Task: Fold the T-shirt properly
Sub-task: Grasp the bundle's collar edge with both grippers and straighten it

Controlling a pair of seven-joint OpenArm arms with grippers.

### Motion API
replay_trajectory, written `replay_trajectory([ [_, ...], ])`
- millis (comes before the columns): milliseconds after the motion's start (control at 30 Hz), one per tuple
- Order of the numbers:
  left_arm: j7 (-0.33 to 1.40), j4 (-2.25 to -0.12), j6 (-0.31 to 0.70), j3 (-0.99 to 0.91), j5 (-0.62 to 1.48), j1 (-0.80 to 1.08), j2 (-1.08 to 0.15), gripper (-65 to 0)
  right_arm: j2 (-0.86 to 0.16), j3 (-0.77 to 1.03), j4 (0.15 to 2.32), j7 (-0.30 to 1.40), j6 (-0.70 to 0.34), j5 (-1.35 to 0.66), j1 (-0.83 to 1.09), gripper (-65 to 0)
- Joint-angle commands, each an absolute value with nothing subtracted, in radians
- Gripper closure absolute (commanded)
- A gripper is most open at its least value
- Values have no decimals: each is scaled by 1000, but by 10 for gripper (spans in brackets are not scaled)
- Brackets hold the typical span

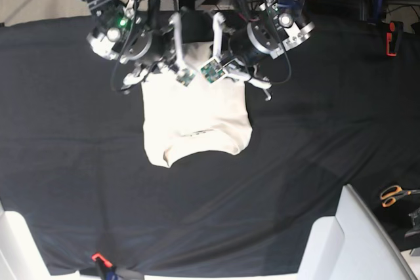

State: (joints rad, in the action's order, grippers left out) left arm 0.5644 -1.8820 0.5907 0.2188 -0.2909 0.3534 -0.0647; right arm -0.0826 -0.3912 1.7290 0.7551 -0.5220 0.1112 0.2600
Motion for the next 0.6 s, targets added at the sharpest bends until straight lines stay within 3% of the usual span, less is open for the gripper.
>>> replay_trajectory([
  [0, 553, -1899, 585, 216, -292, 357, -65, 0, -81, -390, 1739, 742, -522, 104, 246, -2],
  [333, 553, -1871, 584, 216, -294, 349, -62, 0, -88, -378, 1620, 743, -522, 102, 179, -3],
  [567, 555, -1870, 584, 209, -294, 349, -82, 0, -88, -277, 1583, 679, -526, 102, 251, -3],
])
